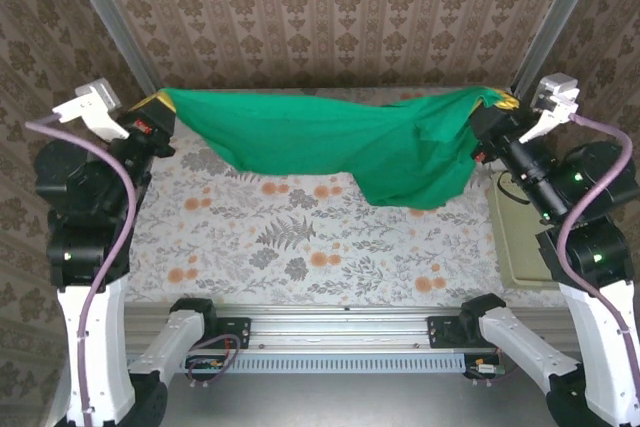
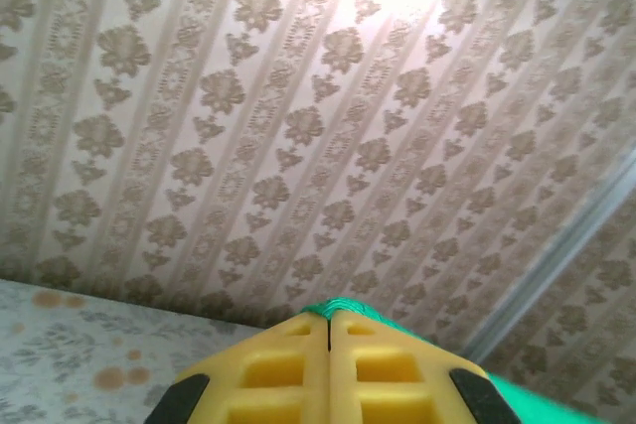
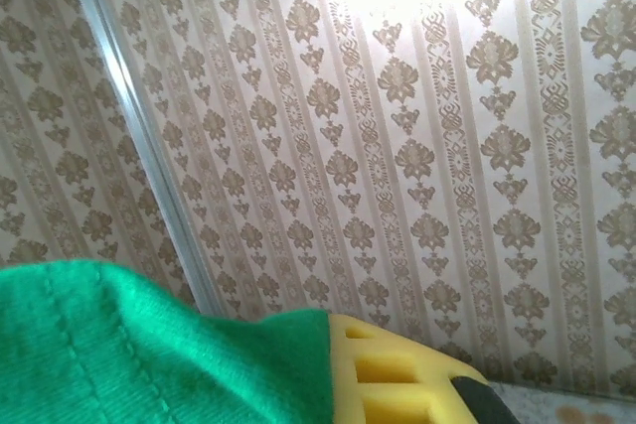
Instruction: Fold the inside-out t-shirt
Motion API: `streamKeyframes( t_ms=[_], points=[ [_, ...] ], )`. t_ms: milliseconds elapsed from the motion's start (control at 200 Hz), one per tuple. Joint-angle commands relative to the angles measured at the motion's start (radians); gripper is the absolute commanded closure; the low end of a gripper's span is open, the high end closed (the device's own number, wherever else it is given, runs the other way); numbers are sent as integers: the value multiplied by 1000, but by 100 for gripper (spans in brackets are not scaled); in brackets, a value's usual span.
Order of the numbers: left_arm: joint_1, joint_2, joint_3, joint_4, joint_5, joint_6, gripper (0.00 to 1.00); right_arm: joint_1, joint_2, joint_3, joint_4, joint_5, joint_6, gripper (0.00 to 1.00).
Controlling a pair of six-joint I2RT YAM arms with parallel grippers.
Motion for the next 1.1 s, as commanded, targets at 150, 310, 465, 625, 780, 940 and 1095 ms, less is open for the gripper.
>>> streamKeyframes(
  t_ms=[150,310,465,625,780,940,1095],
  points=[
    [32,452,-20,-296,-76,8,100,-11,385,-54,-182,37,14,100],
    [40,591,-193,-247,-53,-16,100,-8,567,-242,-14,-183,114,98],
    [40,673,-292,-210,-64,-3,100,-2,757,-299,49,-226,146,94],
    [36,721,-320,-191,-74,15,96,-12,912,-211,-17,-102,106,75],
    [34,736,-304,-208,-129,33,82,-32,980,-77,-89,91,51,57],
    [-19,715,-260,-253,-227,37,55,-17,999,23,-174,171,-27,55],
    [-179,626,-243,-212,-310,53,41,12,960,4,-226,25,-15,64]
  ],
)
